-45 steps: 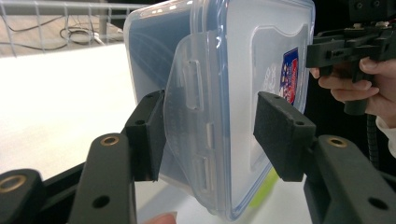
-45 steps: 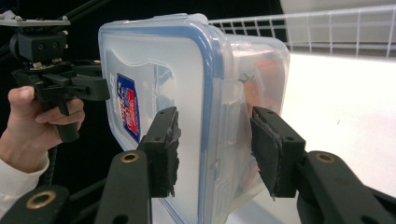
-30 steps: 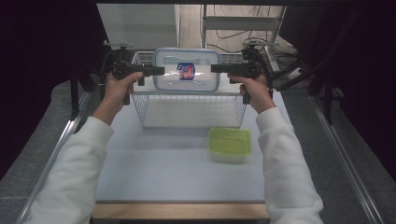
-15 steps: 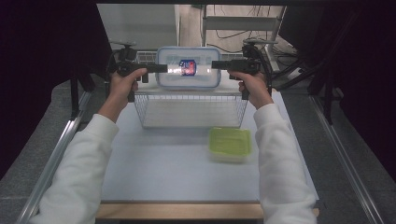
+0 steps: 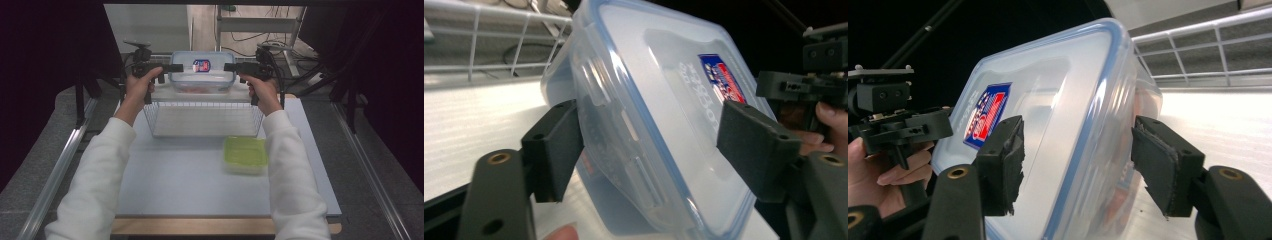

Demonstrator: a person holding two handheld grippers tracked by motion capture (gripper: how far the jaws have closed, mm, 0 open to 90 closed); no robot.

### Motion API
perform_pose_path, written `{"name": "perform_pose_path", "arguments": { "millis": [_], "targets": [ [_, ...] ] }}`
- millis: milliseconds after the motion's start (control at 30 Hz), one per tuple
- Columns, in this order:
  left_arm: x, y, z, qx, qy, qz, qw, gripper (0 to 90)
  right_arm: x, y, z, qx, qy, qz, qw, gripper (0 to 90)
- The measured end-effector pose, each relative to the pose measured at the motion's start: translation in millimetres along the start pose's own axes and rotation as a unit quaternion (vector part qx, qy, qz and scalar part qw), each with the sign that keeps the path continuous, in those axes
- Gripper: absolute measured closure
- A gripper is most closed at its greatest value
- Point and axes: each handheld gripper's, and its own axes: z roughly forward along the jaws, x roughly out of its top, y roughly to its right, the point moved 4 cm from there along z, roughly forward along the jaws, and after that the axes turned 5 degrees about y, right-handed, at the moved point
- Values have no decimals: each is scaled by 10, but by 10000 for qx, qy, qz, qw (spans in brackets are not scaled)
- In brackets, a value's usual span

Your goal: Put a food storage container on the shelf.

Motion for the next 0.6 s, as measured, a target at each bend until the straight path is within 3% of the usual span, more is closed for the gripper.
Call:
{"name": "perform_pose_path", "arguments": {
  "millis": [67,167,267,333,400,600],
  "targets": [
    [-4,-45,20,64,-9,-43,10000,218,3,7,8,-52,11,23,10000,365],
    [12,-38,34,182,56,72,9998,201,14,13,-2,-89,79,86,9999,351],
    [25,-2,69,454,-100,258,9986,81,4,-6,-12,-79,76,44,9999,349],
    [58,24,46,717,-90,509,9961,79,-4,-30,-23,-80,77,-7,9999,343],
    [104,59,1,1021,-24,795,9916,81,-1,-51,-46,-88,118,-35,9999,338],
    [161,161,-201,903,198,917,9915,72,14,-110,-137,-18,212,-159,9996,324]
  ]
}}
